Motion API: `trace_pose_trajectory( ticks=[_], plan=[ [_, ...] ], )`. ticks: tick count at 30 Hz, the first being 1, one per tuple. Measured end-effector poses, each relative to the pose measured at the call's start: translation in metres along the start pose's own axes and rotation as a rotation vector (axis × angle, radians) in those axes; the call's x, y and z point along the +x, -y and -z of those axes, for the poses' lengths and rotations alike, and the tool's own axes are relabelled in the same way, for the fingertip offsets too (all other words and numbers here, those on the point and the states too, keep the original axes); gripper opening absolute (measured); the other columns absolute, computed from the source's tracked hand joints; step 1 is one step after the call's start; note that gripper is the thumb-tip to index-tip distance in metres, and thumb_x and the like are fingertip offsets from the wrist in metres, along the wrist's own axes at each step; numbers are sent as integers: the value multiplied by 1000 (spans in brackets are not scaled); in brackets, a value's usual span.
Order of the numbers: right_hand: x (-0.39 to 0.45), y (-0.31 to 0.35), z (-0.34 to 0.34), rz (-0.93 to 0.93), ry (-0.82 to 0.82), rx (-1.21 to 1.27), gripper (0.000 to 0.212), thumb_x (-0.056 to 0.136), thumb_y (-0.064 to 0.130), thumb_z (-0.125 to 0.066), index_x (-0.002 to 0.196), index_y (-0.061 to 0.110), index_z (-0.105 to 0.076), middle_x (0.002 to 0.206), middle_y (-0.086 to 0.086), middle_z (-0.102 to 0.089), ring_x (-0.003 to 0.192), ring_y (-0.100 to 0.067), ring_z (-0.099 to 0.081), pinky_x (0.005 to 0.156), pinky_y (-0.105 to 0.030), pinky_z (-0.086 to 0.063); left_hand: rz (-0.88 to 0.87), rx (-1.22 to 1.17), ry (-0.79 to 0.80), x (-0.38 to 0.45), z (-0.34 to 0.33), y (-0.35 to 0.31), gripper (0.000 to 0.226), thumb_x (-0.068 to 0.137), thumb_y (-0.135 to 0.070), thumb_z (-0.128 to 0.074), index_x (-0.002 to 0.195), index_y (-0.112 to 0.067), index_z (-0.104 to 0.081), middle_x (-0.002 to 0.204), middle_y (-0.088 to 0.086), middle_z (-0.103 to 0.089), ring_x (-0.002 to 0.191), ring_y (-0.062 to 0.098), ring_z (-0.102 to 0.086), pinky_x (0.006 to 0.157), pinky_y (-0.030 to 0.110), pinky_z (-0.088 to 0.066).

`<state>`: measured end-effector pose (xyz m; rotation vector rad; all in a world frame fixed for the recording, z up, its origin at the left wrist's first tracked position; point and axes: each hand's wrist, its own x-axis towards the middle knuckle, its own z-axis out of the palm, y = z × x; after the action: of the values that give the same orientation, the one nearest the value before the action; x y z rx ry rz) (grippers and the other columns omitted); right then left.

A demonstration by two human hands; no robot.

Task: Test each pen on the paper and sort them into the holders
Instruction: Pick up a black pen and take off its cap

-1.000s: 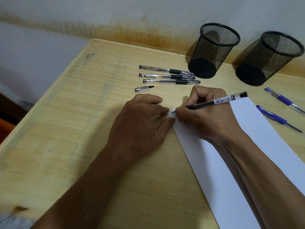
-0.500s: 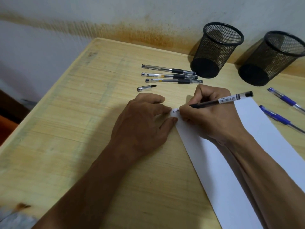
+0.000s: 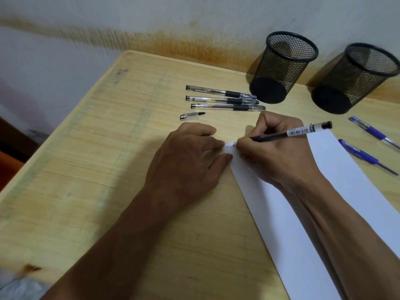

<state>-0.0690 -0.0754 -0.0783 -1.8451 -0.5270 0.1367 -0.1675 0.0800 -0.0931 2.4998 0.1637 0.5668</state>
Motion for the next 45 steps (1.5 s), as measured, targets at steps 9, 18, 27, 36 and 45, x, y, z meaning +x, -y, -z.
trace_pose_trajectory(
  ticks=[9,18,27,36,45],
  plan=[
    [-5,9,10,-131,-6,434,10,85,-20,-61,80,-13,-56,60,-25,-59,45,-22,-56,48,-28,-51,-114,74,-74,-2,-2,1,32,78,-38,-72,98,-13,-78,105,6,-74,100,22,-66,85,37,-54],
    [-11,25,31,-77,-141,431,13,82,-7,-75,91,-10,-66,77,-11,-73,67,-17,-70,67,-30,-62,263,185,-212,22,8,6,33,92,-25,-59,125,-20,-63,128,4,-58,123,27,-46,101,46,-40],
    [-44,51,57,-54,-128,409,13,82,3,-80,93,6,-73,80,-8,-78,69,-16,-74,58,-24,-58,251,242,-182,22,8,5,17,94,-23,-56,92,-21,-72,106,0,-68,106,28,-54,88,42,-41],
    [-83,59,72,-56,-141,426,10,91,13,-73,99,17,-75,86,0,-80,86,-12,-78,67,-23,-62,129,-191,-281,-13,14,-48,15,97,-18,-54,97,-20,-69,89,-7,-68,81,10,-62,73,25,-46],
    [-88,68,71,24,-186,347,8,92,25,-69,95,19,-72,82,3,-77,78,-9,-76,58,-22,-59,147,-475,-158,-30,26,-87,22,96,-12,-58,93,-29,-72,82,-14,-71,76,5,-65,69,17,-48]
  ],
)
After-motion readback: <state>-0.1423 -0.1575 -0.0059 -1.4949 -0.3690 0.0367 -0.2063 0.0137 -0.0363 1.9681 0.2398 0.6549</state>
